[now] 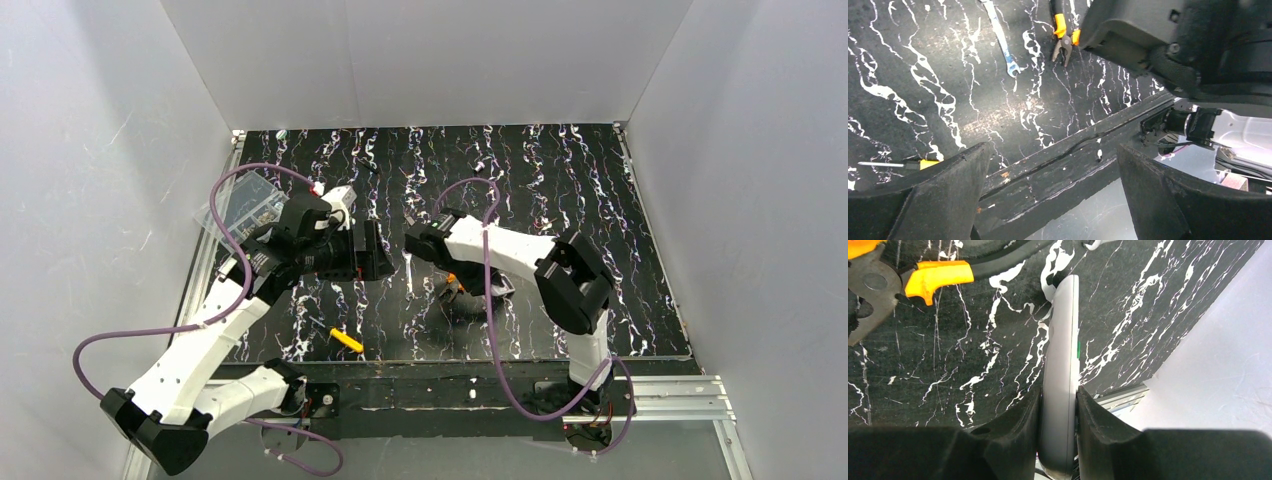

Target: Load the batteries into the remote control

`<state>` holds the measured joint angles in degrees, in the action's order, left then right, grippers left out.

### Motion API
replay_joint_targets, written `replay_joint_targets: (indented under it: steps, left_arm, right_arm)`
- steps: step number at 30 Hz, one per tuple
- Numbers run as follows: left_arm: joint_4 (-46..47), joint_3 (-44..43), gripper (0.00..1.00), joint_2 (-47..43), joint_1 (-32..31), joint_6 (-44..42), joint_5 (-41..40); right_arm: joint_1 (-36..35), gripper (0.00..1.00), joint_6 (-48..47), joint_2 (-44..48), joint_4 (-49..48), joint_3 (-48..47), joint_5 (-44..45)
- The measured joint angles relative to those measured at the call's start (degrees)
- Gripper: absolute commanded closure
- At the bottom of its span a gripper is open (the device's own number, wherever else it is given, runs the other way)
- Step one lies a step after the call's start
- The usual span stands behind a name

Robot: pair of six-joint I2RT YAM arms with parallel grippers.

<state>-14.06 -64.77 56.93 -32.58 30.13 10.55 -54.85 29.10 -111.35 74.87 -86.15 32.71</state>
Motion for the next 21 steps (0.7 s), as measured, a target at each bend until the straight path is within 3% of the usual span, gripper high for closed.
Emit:
replay_joint_targets:
  steps: [21]
  left_arm:
    - [4.2, 0.68, 0.02, -0.04, 0.11, 1.57, 5.46]
  right_arm:
    - [-0.94, 0.46, -3.76, -3.5, -6.47, 0.13, 0.46]
